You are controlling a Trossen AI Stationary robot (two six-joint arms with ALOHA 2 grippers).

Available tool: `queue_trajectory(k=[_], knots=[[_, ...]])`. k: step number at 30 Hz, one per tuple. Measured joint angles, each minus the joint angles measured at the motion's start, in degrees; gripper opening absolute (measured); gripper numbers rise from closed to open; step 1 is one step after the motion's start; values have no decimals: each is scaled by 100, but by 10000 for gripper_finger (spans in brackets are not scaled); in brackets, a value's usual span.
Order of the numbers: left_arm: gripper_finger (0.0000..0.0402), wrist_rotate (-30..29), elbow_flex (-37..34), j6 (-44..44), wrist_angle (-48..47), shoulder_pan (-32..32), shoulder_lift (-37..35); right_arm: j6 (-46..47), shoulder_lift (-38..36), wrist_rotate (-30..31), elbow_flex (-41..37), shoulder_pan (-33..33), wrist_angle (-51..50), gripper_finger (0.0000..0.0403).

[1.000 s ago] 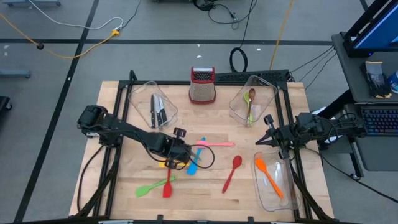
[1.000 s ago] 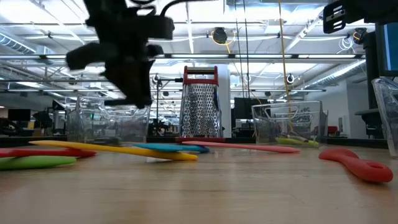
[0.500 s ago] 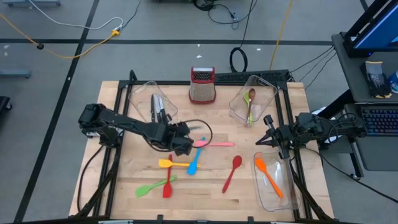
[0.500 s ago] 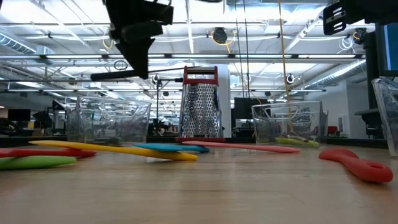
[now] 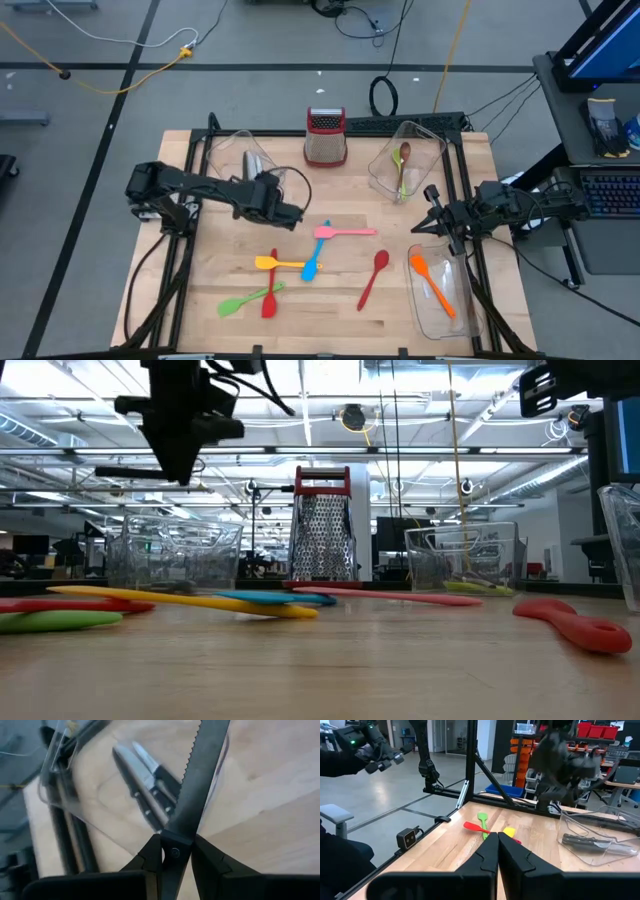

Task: Pick & Place Kitchen Items
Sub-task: Put the black knife into the top left transparent bin

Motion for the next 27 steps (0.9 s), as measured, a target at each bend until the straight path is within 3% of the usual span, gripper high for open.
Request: queue_trajectory(k=[7,14,21,27], knots=[[63,222,18,169,187,352,-330,2,-3,-2,4,0,-87,0],[63,308,4,185,410,724,-1131,47,7,-1,4,0,-174,0],[63,749,3,-297,196,1513,-1909,151,11,-2,4,0,-249,0],[63,1176,4,-271,411,2175,-2083,151,11,3,4,-2,-285,0]])
